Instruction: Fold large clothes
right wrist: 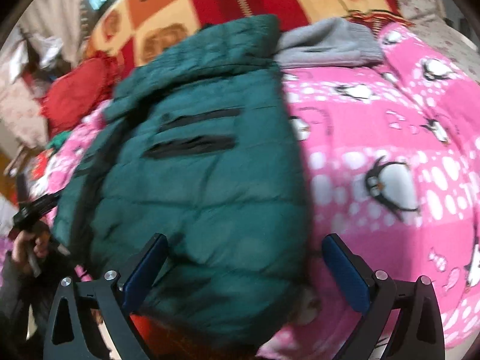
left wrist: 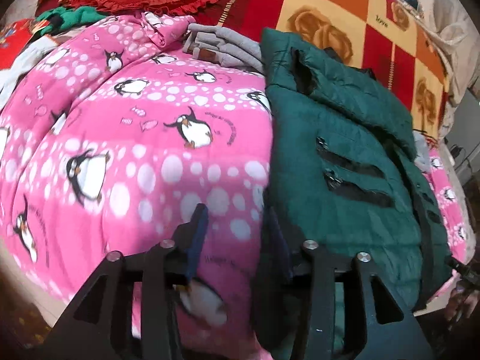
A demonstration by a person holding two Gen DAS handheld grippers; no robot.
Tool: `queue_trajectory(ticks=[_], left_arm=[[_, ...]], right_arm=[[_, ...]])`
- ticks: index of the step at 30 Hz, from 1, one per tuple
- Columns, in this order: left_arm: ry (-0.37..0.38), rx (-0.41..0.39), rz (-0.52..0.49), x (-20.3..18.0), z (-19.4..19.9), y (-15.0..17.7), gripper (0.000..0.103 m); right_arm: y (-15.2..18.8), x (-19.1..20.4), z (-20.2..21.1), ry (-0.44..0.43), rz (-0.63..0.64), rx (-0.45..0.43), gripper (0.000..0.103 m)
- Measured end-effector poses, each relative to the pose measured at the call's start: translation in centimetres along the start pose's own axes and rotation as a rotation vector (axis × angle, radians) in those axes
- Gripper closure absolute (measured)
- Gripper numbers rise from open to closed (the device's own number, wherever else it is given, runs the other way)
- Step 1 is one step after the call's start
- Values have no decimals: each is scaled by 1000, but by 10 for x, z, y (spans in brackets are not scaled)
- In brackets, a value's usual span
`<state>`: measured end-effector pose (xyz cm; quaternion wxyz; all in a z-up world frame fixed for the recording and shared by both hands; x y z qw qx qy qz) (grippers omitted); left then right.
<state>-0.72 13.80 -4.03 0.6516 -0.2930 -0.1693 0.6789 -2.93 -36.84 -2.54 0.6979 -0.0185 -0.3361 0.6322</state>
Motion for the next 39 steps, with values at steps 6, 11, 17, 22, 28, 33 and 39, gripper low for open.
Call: queue_trajectory(ticks=[6, 11, 17, 22, 28, 33, 39], left_arm=[[54, 2, 29, -2, 13, 13, 58], [146, -39, 43, -4, 25, 17, 58], [140, 41, -62, -29, 2, 20, 31], [194, 53, -113, -44, -3, 21, 19], [278, -9, -100, -45, 11, 15, 36], [256, 24, -62, -38, -2, 9, 50], [269, 83, -98, -50, -25, -3, 38]], right_arm=[[-2, 13, -8, 13, 28, 6, 1], [-2, 9, -17, 46, 8, 23, 0], [-4, 6, -9, 10, -4, 10, 1], [-9, 9, 11, -99, -6, -97, 11], [-9, 5, 2, -59, -13, -67, 31], [-6, 1, -11, -6, -27, -10, 31], [-7, 12, -5, -55, 26, -60, 31]])
Point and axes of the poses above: each gripper's, at about its wrist camera, not at the fingertips, and z roughly against the way its jaws point, x to its left, y to its underside, the point moved 1 cm from there along -z, roughly the way its jaws point, and after that the axes turned 10 degrees about -z, right-handed, at the moved point
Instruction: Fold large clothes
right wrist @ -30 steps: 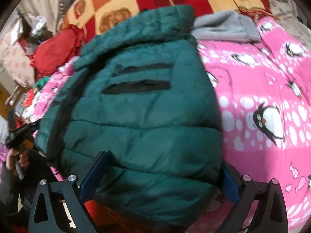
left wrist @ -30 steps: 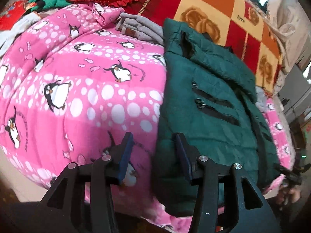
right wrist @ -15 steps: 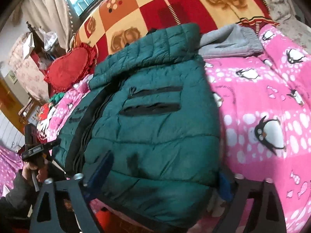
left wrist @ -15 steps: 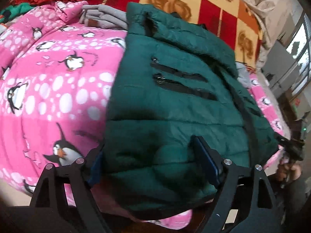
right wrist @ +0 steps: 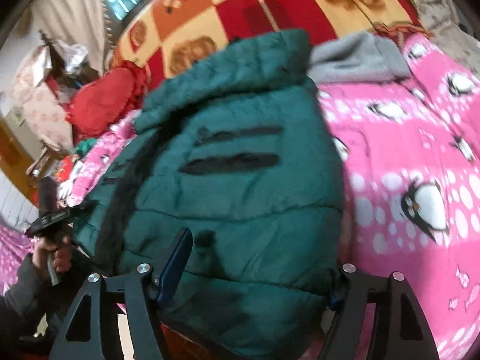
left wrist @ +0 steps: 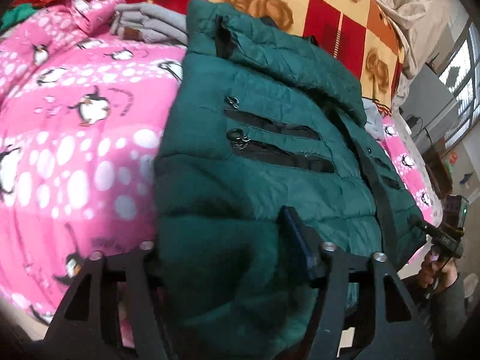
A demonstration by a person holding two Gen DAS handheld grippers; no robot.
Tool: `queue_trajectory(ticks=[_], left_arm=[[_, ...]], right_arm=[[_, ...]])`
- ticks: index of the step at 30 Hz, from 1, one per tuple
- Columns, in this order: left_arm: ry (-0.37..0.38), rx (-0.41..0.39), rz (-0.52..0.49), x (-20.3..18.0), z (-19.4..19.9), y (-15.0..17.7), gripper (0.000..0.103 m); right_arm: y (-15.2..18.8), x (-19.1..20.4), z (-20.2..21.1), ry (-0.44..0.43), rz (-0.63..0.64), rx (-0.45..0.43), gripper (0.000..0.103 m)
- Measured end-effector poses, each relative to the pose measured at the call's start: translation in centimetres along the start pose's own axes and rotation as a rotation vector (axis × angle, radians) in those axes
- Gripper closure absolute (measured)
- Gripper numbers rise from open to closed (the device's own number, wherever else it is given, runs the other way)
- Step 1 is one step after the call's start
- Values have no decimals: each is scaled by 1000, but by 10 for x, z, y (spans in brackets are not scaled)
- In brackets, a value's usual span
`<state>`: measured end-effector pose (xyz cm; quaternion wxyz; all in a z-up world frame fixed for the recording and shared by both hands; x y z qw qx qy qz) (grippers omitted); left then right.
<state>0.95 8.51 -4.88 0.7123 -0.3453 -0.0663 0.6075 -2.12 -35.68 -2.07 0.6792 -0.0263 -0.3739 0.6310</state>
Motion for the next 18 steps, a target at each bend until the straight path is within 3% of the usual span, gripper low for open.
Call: queue_trajectory(ticks=[2, 5, 7, 9, 11, 13, 18], left_arm=[[3, -2, 8, 1, -1, -2, 37], [-11, -24, -6, -1, 3, 1, 40], [-35, -50, -16, -2, 9, 2, 54], [-39, -69, -3, 1, 12, 0, 67], [-44, -67, 3, 2, 12, 0, 67], [-76, -55, -23, -3, 8, 1, 66], [-150, -64, -48, -7, 5, 5, 51]], right_arm=[[4, -5, -10, 27, -12, 36, 31], [1, 1, 0, -21, 8, -26, 31], [1, 5, 8, -58, 25, -81, 31], [4, 5, 1, -15, 42, -61, 31], [8, 1, -12, 37, 38, -10, 33], [9, 4, -13, 48, 47, -21, 33], [11, 6, -13, 71, 40, -54, 33]])
Point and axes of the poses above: each gripper's, at about its wrist camera, not at the fingertips, and z roughly against the way its jaws point, x to its left, y to its underside, the point moved 1 cm from there along -z, roughly the way its jaws point, and after that the axes turned 10 degrees about -z, right-handed, at the moved point
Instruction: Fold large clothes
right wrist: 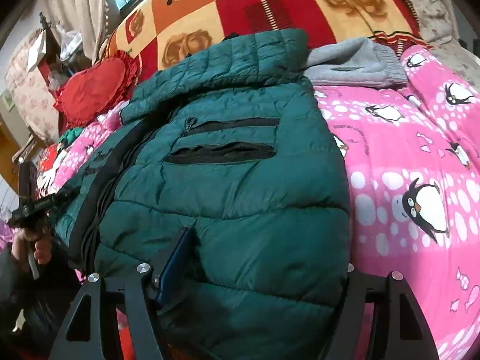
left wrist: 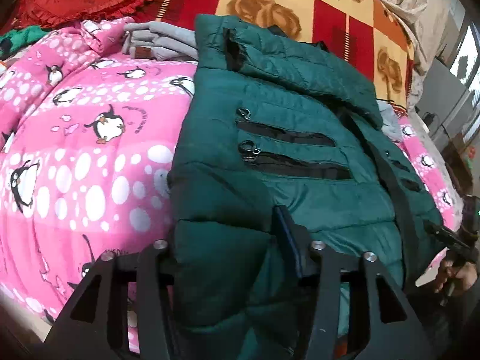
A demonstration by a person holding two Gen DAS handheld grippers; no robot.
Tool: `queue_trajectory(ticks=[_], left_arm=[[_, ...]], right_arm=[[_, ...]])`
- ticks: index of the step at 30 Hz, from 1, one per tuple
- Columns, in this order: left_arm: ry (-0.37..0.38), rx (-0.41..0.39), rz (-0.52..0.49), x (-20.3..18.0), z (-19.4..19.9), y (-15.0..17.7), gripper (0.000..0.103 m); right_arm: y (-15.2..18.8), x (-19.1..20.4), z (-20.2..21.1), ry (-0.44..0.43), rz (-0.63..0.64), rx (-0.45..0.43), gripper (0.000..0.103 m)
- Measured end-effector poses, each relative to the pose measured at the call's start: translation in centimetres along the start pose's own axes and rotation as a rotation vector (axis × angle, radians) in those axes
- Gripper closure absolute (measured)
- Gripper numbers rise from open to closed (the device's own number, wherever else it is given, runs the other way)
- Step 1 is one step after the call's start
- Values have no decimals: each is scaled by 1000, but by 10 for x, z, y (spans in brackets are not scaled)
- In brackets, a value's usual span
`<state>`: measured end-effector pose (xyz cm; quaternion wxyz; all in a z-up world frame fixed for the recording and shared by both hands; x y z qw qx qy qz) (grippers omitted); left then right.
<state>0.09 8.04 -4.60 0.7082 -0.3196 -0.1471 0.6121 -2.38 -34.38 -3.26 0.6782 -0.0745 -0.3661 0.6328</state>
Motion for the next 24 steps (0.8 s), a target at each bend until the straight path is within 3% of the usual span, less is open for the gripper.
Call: queue_trajectory(ticks=[7, 10, 14, 21, 24], left_arm=[[-108, -37, -52, -13, 2, 3, 47], [-125, -37, -57, -14, 1, 3, 47], [-128, -40, -46, -14, 1, 4, 46], [-125, -41, -38, -15, 1, 5, 46], [-126, -42, -40, -14, 2, 5, 46]], right_arm=[[-4, 5, -6, 34, 16, 48, 27], [-3, 7, -10, 37, 32, 57, 18], [-2, 12, -13, 57, 57, 69, 13], [-5, 15, -14, 69, 53, 66, 14], [-5, 18, -8, 67, 65, 41, 29]])
Point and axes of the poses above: each gripper's, at about its wrist camera, not at the fingertips, and z roughly against the way its jaws point, x to its left, y to its underside, the point moved 1 cm from there along -z, roughly the way its jaws point, and after that the axes turned 10 degrees about -z, right-handed, at the moved point
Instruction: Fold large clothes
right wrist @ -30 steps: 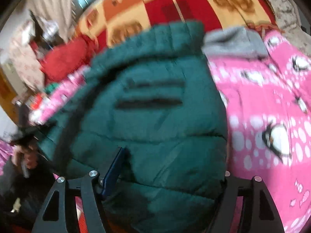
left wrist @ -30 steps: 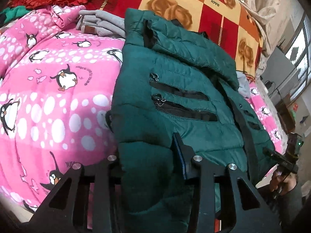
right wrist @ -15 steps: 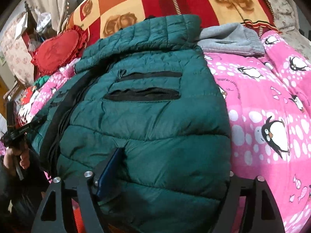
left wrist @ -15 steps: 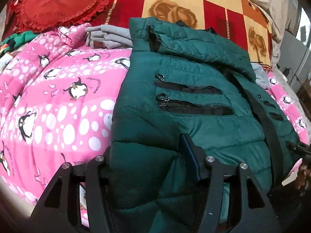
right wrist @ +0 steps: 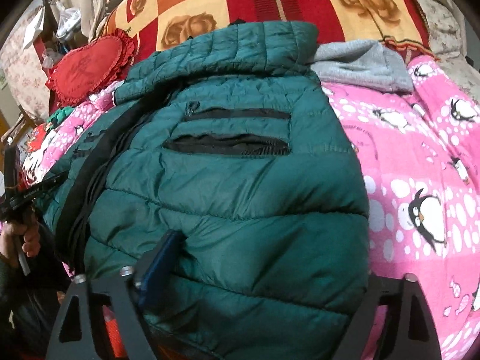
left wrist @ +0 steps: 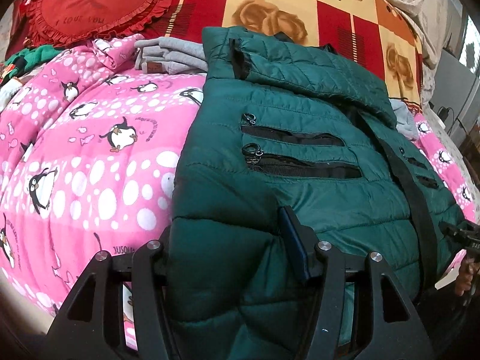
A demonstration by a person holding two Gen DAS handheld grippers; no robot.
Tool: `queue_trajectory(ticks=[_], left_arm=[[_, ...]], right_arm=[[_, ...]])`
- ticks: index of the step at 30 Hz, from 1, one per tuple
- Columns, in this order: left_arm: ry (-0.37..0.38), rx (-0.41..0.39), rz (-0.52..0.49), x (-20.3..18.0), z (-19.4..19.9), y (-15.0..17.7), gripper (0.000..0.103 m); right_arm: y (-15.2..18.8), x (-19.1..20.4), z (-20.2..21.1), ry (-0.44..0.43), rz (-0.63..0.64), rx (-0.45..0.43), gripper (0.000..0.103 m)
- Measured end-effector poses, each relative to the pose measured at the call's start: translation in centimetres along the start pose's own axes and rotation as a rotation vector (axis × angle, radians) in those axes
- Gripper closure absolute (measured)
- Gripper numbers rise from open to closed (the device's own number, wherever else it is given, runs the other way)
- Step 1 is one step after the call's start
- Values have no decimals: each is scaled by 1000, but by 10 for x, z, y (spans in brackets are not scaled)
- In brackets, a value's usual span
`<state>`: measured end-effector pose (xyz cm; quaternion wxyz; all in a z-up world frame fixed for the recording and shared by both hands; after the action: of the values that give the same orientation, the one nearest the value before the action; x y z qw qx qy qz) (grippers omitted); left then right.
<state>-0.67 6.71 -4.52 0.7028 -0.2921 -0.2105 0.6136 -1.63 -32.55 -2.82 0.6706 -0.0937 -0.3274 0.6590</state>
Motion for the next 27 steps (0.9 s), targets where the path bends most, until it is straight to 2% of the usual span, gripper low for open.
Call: queue_trajectory(ticks=[1, 3, 11, 13, 14, 15, 16, 19, 22, 25, 26, 27], left_arm=[[1, 0, 1, 0, 0, 0, 46], [1, 1, 0, 0, 0, 0, 46], [0, -3, 1, 1, -1, 0, 45], [-2, -7, 2, 2, -1, 1, 45], [-3, -9, 4, 1, -1, 1, 45], [-3, -11, 6, 2, -1, 1, 45], [-5, -13, 7, 1, -1, 2, 45], [-7, -16, 7, 1, 0, 2, 45], [28, -5, 35, 4, 3, 2, 46], [54, -21, 54, 7, 11, 2, 67], [56, -24, 47, 7, 13, 2, 81], [54, -25, 37, 6, 15, 2, 86]], right_arm=[[0, 0, 1, -2, 2, -7, 33], [0, -1, 2, -9, 1, -8, 36], [7, -3, 1, -2, -10, -44, 35], [3, -3, 1, -5, -21, -17, 36], [2, -2, 3, -6, -18, -15, 41], [1, -2, 6, -9, -12, -27, 53], [0, -2, 10, -12, -18, -41, 60], [1, -2, 19, -28, -35, -75, 75], [1, 0, 26, -40, -37, -102, 78], [4, 4, 25, -34, -24, -94, 79], [5, 5, 26, -40, -18, -95, 83], [5, 6, 29, -46, -12, -108, 85]])
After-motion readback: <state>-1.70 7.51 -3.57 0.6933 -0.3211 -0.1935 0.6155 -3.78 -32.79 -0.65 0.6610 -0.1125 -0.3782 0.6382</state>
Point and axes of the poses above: each gripper's, at about its wrist camera, not at the fingertips, and z roughly against the way its jaws point, x to its left, y to its underside, the point moved 1 cm from there along -z, roughly the way its jaws point, and after that the axes turned 10 degrees about -z, right-handed, at the moved point
